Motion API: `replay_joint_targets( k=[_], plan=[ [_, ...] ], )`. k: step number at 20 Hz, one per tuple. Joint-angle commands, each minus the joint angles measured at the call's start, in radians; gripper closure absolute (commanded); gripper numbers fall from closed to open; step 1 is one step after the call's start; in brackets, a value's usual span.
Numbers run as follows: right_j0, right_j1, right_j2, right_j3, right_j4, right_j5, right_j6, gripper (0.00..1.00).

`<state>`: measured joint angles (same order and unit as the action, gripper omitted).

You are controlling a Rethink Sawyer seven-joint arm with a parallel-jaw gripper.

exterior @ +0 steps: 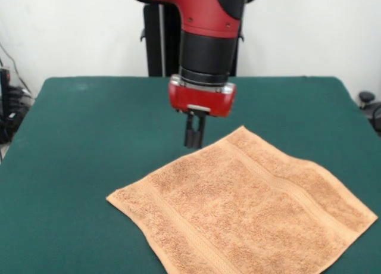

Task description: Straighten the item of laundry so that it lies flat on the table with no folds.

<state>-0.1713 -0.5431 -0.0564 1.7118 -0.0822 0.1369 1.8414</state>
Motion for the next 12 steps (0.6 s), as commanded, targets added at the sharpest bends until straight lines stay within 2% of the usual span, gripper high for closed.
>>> replay_joint_targets(
  k=[1, 12],
  plan=[
    [0.044, 0.134, 0.048, 0.020, 0.088, -0.089, 0.250, 1.00],
    [0.030, 0.241, 0.064, -0.031, 0.115, -0.185, 0.219, 1.00]
  ],
)
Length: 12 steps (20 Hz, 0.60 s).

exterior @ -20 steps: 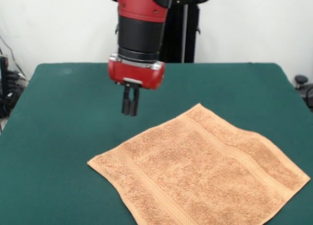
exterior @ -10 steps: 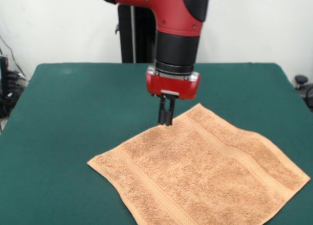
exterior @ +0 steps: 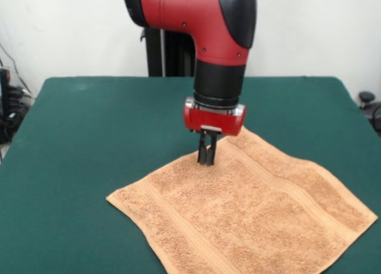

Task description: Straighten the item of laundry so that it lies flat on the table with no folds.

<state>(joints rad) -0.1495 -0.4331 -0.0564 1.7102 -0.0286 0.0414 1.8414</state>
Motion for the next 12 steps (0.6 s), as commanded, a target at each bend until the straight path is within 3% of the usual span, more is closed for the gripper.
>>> replay_joint_targets(
  k=[1, 12],
  plan=[
    [0.003, 0.144, 0.069, -0.036, 0.061, -0.100, 0.214, 1.00],
    [-0.023, 0.238, 0.083, -0.108, 0.059, -0.155, 0.187, 1.00]
  ],
)
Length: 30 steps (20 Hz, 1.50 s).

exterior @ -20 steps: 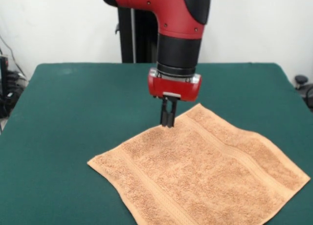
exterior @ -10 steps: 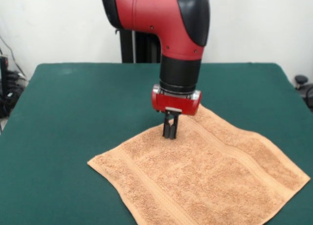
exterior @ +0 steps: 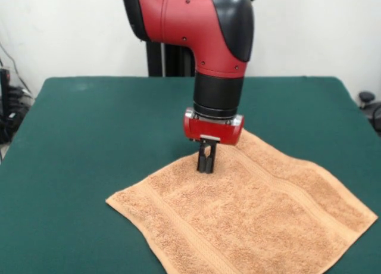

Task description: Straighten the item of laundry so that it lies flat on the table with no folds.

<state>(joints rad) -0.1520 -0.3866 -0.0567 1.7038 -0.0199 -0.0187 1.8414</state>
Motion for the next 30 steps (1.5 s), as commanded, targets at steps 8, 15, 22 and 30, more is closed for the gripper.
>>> replay_joint_targets(
  k=[8, 15, 22, 30],
  plan=[
    [-0.079, 0.094, 0.069, 0.025, -0.029, -0.056, 0.148, 1.00],
    [-0.152, 0.098, 0.087, 0.088, -0.114, -0.098, 0.132, 1.00],
    [-0.171, 0.083, 0.083, 0.138, -0.155, -0.115, 0.154, 1.00],
    [-0.159, 0.117, 0.074, 0.134, -0.145, -0.166, 0.167, 1.00]
  ],
)
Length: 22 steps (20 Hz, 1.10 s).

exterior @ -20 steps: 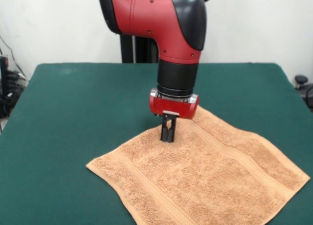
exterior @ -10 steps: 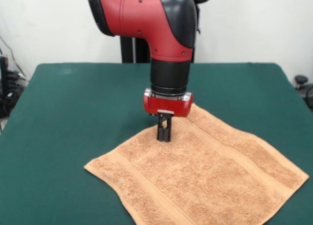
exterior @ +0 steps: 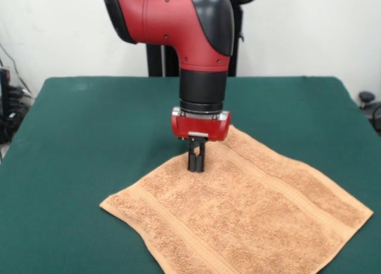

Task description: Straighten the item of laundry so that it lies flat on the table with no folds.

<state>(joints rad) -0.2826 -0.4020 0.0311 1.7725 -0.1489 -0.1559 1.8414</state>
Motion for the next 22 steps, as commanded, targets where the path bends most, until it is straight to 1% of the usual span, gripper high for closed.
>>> replay_joint_targets(
  k=[1, 11, 22],
  plan=[
    [-0.027, 0.133, -0.018, 0.070, -0.016, -0.038, 0.170, 1.00],
    [-0.073, 0.164, -0.024, 0.117, -0.057, -0.097, 0.165, 1.00],
    [-0.080, 0.114, -0.049, 0.245, -0.067, -0.130, 0.179, 1.00]
  ],
)
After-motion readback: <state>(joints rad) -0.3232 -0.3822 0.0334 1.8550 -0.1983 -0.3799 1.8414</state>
